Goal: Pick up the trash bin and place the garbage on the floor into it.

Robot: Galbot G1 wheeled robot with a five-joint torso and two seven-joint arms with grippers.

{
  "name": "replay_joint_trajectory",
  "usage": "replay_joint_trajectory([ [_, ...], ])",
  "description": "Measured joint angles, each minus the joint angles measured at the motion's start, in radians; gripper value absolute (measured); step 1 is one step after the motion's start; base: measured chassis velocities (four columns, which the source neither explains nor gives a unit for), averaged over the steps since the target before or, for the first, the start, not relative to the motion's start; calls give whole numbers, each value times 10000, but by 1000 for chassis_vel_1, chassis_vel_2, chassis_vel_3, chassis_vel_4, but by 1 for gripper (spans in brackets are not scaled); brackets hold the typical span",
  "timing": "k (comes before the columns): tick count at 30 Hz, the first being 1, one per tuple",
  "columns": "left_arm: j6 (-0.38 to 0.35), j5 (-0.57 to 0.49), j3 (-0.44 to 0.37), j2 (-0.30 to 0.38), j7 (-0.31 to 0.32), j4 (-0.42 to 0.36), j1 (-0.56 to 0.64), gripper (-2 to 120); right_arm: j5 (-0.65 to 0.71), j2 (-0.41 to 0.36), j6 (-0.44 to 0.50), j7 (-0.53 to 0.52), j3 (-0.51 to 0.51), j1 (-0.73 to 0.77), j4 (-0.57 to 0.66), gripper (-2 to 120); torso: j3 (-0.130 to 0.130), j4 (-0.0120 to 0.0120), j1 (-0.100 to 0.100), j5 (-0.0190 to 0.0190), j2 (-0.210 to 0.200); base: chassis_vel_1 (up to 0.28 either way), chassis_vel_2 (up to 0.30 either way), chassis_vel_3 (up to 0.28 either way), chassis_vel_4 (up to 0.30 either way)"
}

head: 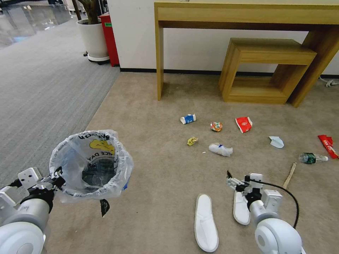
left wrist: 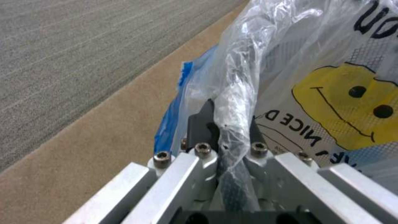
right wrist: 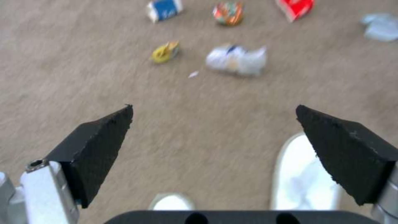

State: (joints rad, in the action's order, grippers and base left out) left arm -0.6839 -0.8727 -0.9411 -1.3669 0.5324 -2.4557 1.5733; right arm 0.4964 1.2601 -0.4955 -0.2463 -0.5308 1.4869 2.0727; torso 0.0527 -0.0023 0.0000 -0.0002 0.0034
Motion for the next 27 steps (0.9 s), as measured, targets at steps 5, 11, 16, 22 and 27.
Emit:
replay_joint_trajectory([
  [5,0,223,135,-169,2,-97,59,1,571,-114,-312,172,242,-689,-797,100,0,1,0,2,0,0,0,0,0],
  [11,3,295,12,-216,6,-90,88,1,595,33,-1368,-168,540,-1663,-2038,100,0,0,0,1,-3,0,0,0,0],
  [16,7,268,-126,-212,5,-16,89,1,360,84,-1541,-62,522,-2428,-3321,100,1,1,0,1,-2,0,0,0,0],
  [22,13,271,-146,-243,2,70,61,1,19,130,-1570,425,181,-3232,-4644,100,0,0,1,1,-2,0,0,0,0],
  [27,20,282,-198,-253,-1,148,52,1,-376,58,-1602,648,34,-3672,-5513,100,1,1,0,2,-2,0,0,0,0],
])
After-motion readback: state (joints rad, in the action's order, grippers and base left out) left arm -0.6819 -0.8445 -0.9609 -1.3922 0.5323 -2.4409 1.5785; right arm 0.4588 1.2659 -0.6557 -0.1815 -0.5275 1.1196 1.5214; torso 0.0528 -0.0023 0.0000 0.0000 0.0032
